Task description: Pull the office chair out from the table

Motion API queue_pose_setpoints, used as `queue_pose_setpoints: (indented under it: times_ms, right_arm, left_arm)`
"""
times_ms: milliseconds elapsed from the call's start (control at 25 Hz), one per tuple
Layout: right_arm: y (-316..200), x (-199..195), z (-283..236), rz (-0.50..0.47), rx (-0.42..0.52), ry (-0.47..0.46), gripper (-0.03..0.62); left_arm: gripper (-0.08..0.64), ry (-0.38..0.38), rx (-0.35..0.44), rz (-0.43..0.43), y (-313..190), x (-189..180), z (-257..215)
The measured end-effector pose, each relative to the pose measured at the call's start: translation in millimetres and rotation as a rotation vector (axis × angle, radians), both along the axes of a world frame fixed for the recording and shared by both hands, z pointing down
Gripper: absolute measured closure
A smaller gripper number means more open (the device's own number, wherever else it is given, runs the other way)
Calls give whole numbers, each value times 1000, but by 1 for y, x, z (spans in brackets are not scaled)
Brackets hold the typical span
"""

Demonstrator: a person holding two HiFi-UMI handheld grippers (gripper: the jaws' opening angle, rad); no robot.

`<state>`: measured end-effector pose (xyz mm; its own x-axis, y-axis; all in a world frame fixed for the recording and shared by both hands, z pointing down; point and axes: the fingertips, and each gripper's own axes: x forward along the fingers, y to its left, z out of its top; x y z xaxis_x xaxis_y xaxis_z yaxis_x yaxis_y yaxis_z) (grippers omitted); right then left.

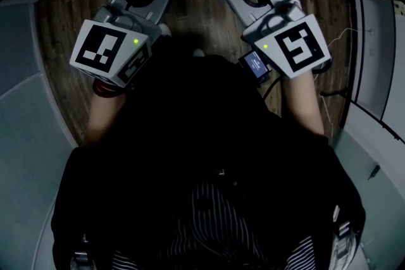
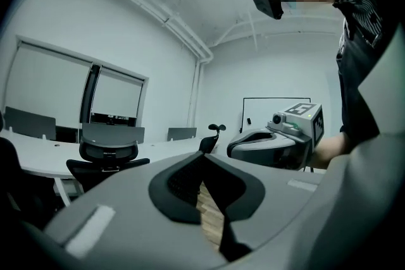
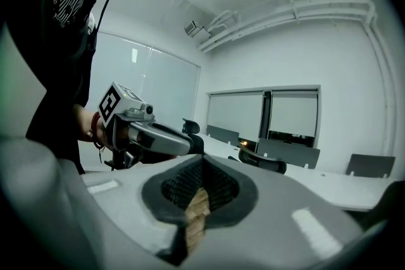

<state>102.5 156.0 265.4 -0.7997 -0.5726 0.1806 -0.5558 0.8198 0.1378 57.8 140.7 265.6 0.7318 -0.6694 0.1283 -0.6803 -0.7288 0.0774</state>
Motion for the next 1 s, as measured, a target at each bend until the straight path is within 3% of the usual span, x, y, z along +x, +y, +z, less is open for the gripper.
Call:
queue_pose_setpoints:
  times_ms: [400,1000]
  right_arm:
    - [-99,-75,-10,48,14,28,591]
    - [-174,-139,-25,137,16,54,591]
  left_arm:
    - [559,-5,11,75,-99,-62,0]
    - [558,44,37,179,-173,-124,-21]
